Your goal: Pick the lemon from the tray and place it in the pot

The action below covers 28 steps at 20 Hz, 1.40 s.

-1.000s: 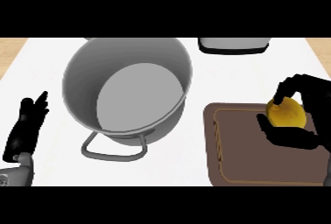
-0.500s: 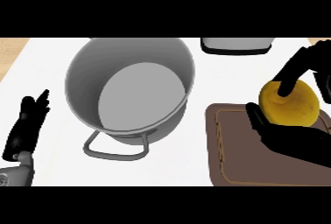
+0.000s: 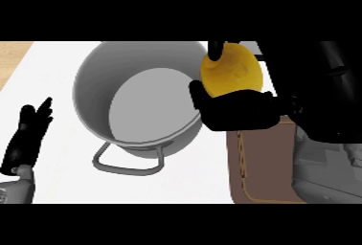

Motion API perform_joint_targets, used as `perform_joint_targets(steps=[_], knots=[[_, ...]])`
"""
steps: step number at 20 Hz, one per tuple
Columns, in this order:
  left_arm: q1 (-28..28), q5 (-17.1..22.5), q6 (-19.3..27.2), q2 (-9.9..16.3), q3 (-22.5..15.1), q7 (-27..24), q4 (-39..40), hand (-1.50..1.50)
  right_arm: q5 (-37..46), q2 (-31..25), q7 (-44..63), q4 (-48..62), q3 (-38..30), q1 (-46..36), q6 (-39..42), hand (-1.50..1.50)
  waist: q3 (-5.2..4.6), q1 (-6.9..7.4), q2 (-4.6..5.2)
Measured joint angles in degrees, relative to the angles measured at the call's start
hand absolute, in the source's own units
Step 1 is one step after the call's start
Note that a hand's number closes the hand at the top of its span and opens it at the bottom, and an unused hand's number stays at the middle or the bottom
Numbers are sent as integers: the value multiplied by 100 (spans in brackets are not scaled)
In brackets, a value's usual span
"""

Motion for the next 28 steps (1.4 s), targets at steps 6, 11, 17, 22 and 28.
perform_joint_targets(steps=[6,11,17,22,28], knots=[[45,-114,96,-144,-89,-46,-7,0,185,628,-70,1433,148,-611,-311,150,4,17,15],[-27,-48,-12,-66,-10,0,20,0,67,885,-340,2553,289,-847,-590,150,5,25,21],[-135,-84,-28,-88,-47,59,17,0,-648,969,-327,3621,742,-732,-1514,-150,7,78,30],[-211,-116,-30,-124,-81,131,8,0,-1343,986,-804,4243,883,-715,-2430,-150,8,113,39],[-125,-90,-69,-84,-20,13,33,0,-1930,993,-1357,4295,670,-537,-3866,-150,11,115,41]])
